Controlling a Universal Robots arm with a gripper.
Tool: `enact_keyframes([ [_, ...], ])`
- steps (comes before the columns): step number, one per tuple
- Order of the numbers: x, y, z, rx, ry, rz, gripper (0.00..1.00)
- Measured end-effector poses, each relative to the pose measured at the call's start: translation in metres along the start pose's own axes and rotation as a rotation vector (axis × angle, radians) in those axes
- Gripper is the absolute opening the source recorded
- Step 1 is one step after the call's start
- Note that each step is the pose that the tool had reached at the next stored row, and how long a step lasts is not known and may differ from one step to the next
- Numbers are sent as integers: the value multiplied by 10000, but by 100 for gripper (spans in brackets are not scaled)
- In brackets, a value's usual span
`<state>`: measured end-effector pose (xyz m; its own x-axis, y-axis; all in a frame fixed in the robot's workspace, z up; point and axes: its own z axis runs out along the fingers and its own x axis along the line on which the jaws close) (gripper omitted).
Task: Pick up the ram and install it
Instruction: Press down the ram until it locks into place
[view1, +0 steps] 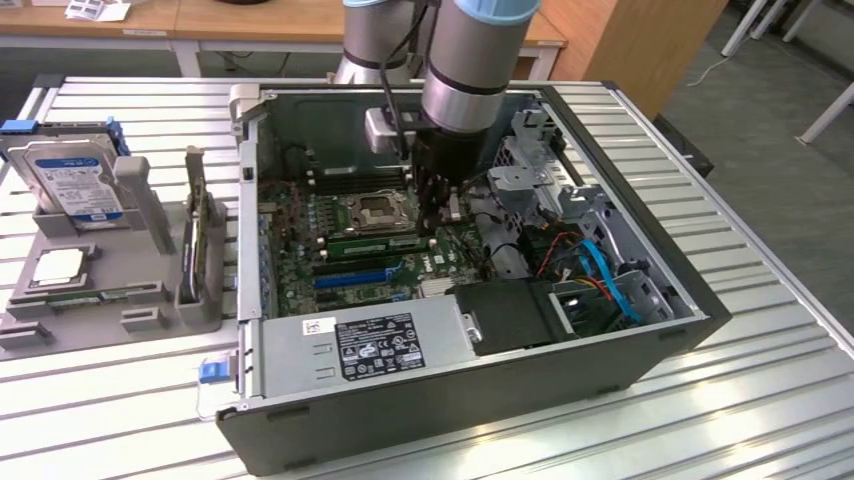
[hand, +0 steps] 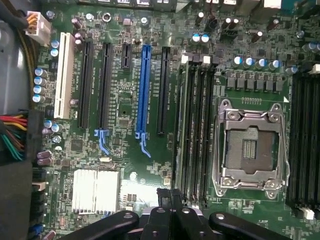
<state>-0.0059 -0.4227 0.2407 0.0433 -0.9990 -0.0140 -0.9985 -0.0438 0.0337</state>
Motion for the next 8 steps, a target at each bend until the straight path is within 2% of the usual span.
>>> enact_keyframes([
  [3,-62,-4,12,-1,1,8,11],
  [8,-65,-8,94,-1,-1,8,11],
])
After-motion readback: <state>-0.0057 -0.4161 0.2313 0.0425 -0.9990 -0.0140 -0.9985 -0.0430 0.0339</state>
